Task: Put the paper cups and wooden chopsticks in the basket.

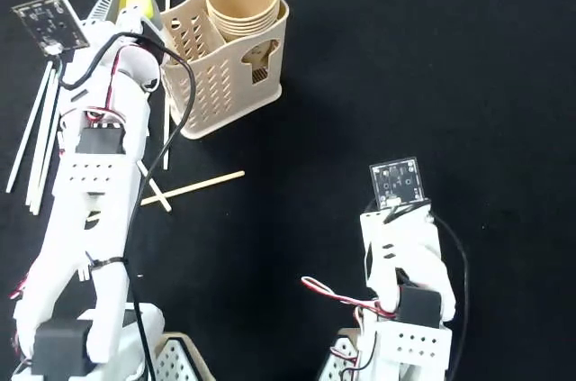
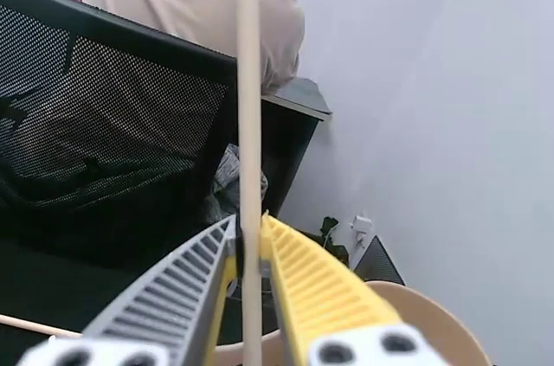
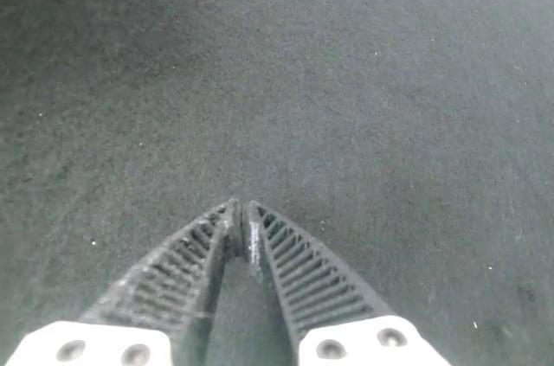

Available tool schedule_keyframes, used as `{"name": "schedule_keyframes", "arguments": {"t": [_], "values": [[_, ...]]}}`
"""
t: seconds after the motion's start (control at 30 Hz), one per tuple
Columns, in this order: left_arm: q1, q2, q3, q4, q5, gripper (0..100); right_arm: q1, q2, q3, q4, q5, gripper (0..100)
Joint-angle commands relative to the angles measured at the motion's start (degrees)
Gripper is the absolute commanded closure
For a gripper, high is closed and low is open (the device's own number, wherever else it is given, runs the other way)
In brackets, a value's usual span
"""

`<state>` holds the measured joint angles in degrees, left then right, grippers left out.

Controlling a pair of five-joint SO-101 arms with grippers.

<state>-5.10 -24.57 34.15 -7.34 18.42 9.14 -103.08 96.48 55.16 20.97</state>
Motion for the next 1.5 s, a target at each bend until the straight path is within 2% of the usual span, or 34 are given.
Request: {"name": "schedule_keyframes", "arguments": {"t": [0.0, 0.1, 0.2, 0.27, 0.37, 0.43, 0.6, 0.7, 0.8, 0.93, 1.07, 1.13, 1.33, 1.47], "values": [[0.9, -0.7, 0.7, -1.0, -0.2, 97, -0.6, -3.8, 0.0, -0.3, 0.4, 98.5], [4.5, -0.8, 4.4, -1.1, -2.5, 97, -0.6, -3.8, 0.0, -0.3, 0.4, 98.5], [7.0, -1.4, 6.0, -1.1, -13.1, 97, -0.6, -3.8, 0.0, -0.3, 0.4, 98.5], [8.0, -3.1, 7.0, -0.6, -17.4, 95, -0.6, -3.8, 0.0, -0.3, 0.4, 98.5], [8.2, -7.6, 10.0, -0.1, -15.5, 89, -0.6, -3.8, 0.0, -0.3, 0.4, 98.5], [7.6, -11.3, 9.7, 4.6, -13.9, 87, -0.6, -3.8, 0.0, -0.3, 0.4, 98.5], [6.4, -18.0, 4.1, 22.9, -13.5, 84, -0.6, -3.8, 0.0, -0.3, 0.4, 98.5], [5.9, -19.2, 0.2, 30.4, -13.5, 83, -0.6, -3.8, 0.0, -0.2, 0.4, 98.5], [2.4, -19.3, -4.9, 38.7, -12.6, 83, -0.6, -3.8, 0.0, -0.1, 0.4, 98.5], [-6.7, -18.5, -13.9, 54.4, -11.8, 83, -0.6, -3.8, 0.0, -0.1, 0.4, 98.5], [-14.6, -14.6, -21.7, 73.0, -18.9, 80, -0.6, -3.8, 0.0, -0.1, 0.4, 98.4], [-18.5, -10.5, -24.1, 78.4, -24.0, 80, -0.7, -3.8, 0.0, -0.1, 0.4, 98.4], [-29.2, 6.2, -28.2, 81.1, -35.2, 80, -0.7, -3.8, 0.0, -0.1, 0.4, 98.4], [-33.2, 18.4, -33.2, 80.7, -40.7, 80, -0.8, -3.8, 0.0, -0.1, 0.4, 98.4]]}}
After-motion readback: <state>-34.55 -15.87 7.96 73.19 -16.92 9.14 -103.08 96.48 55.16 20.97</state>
